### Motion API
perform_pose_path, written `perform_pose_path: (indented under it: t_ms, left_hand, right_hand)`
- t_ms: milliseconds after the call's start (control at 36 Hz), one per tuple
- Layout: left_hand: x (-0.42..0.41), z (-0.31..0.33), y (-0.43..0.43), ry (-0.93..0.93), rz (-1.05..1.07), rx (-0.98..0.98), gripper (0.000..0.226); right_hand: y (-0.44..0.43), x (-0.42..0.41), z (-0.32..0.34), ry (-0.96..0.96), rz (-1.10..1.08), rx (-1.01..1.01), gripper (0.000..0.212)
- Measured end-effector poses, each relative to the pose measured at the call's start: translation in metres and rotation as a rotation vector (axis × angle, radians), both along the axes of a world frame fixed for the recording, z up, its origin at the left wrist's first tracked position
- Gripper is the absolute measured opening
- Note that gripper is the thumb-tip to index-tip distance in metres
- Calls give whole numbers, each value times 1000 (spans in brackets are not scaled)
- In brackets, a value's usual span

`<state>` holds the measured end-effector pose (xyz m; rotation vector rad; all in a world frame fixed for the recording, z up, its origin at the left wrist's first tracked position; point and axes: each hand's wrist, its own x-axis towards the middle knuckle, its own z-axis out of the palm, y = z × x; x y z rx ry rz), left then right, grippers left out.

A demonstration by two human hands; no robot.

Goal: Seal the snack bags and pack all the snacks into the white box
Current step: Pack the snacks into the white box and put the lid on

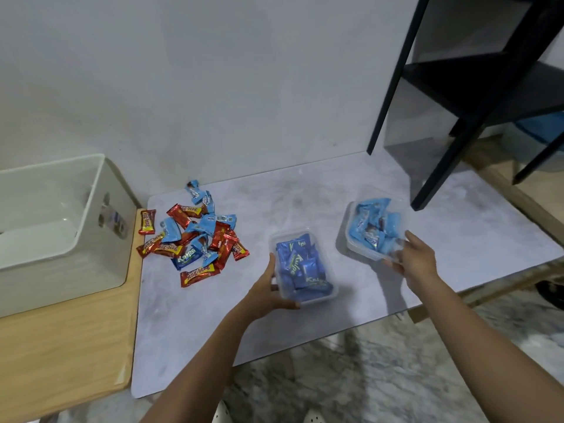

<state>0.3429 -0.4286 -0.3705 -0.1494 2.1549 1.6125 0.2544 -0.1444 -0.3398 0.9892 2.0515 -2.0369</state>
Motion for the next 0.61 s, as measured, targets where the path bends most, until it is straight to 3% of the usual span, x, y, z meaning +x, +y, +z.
perform_pose_path:
  t_ms: [139,472,611]
  left_hand:
    - [-12,1,0,-42,23,11,124]
    - [-10,17,7,62,13,56,102]
    - [-1,13,-1,-36,29,268,89]
  right_hand:
    - [-20,9,23,47,254,-80,63]
    - [-64,36,27,112,616,344,54]
    - [-58,34,28,89,780,429,47]
